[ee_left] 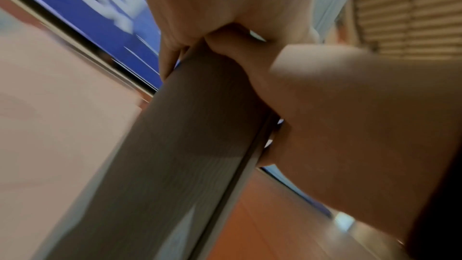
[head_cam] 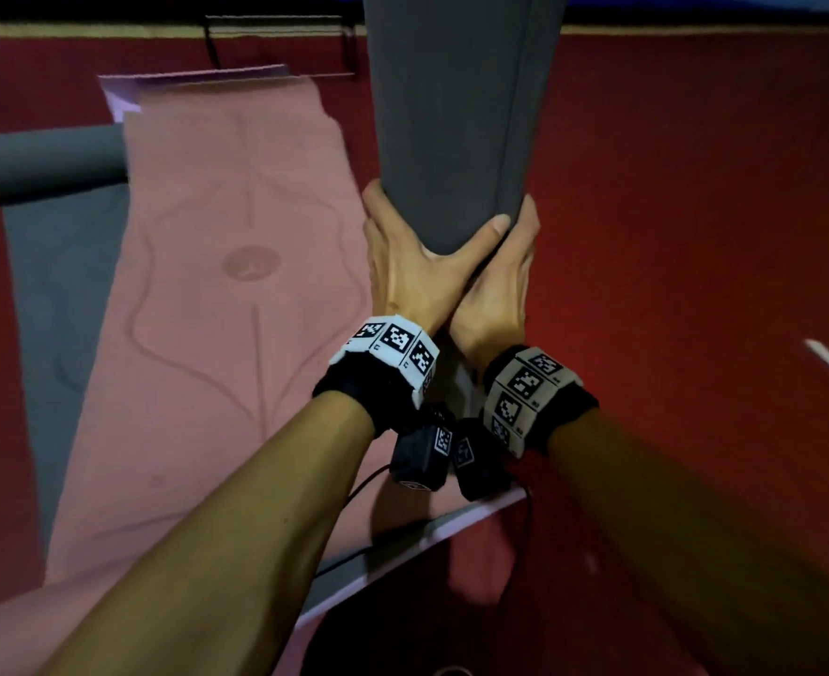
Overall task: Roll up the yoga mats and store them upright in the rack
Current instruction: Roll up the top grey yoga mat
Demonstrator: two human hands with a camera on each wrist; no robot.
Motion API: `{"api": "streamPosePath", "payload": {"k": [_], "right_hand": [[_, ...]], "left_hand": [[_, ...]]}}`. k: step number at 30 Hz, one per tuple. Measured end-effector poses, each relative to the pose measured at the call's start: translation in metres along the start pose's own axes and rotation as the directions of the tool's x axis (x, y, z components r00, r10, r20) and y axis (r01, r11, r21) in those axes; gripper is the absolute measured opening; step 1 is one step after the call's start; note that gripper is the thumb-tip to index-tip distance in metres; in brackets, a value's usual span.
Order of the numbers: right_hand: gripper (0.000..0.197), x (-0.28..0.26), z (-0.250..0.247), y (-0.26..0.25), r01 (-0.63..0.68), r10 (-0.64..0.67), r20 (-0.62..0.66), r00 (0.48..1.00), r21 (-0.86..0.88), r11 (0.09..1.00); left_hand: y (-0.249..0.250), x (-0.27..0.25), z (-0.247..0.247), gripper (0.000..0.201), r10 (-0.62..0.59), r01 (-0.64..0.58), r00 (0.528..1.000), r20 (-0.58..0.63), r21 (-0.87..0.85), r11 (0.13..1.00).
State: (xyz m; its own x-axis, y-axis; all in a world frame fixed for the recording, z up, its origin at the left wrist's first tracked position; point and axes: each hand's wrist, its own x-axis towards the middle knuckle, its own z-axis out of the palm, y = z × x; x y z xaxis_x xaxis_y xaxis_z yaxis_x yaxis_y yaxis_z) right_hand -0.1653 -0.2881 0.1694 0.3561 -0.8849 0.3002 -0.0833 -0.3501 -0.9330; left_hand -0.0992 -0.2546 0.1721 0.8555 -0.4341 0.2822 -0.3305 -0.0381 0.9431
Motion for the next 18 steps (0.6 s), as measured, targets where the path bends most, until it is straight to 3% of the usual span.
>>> {"api": "streamPosePath", "payload": {"k": [3,6,11,18], "right_hand": [[0.097,0.010,-0.053,0.028,0.009,-0.020,-0.103,0.995,-0.102,0.995],[0.103,0.022,-0.099,0.059,-0.025,-0.012,-0.149,0.989,-0.243,0.970],[0.096,0.041,-0.159,0.099,0.012,-0.085,-0.256,0.963,-0.275,0.961],[0.106,0.061,-0.224,0.128,-0.033,-0.088,-0.385,0.918,-0.297,0.954]], "left_hand": [[0.008,-0.019,0.055,0.103,0.003,-0.001,0.990,0.141,-0.016,1.000],[0.015,-0.037,0.100,0.103,0.007,0.002,0.970,0.244,-0.039,0.999],[0.025,-0.062,0.162,0.108,0.009,0.009,0.943,0.332,-0.052,0.999],[0.040,-0.086,0.240,0.114,0.056,-0.011,0.895,0.442,-0.104,0.995]]}}
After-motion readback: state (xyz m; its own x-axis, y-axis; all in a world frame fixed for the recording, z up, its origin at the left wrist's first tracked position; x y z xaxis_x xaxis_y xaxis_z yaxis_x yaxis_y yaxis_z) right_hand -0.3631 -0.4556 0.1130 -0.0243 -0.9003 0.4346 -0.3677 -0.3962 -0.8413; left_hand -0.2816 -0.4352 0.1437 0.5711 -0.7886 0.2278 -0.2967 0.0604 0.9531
